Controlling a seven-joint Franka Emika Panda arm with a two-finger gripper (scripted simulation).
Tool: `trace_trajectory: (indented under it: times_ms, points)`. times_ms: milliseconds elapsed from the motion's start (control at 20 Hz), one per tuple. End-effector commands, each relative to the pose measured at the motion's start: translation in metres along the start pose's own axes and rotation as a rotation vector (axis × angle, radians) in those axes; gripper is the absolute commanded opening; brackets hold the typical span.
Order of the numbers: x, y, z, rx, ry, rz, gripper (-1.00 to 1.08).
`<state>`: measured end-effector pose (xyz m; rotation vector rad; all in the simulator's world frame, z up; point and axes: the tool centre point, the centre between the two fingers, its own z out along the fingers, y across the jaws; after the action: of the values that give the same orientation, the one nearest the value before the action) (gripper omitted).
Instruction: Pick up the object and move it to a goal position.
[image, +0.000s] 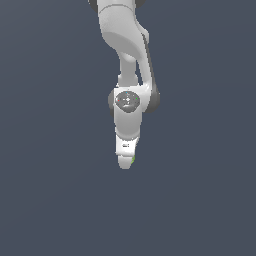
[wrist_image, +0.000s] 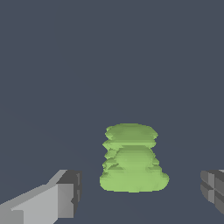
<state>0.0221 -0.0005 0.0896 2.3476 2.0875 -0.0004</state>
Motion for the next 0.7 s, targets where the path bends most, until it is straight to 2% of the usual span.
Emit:
trace_trajectory:
  times_ms: [0,650]
  points:
    - [0.000,0.000,0.001,0.000,0.000,0.000,1.00]
    - [0.000,-0.001,0.049,0.000,0.000,-0.005,1.00]
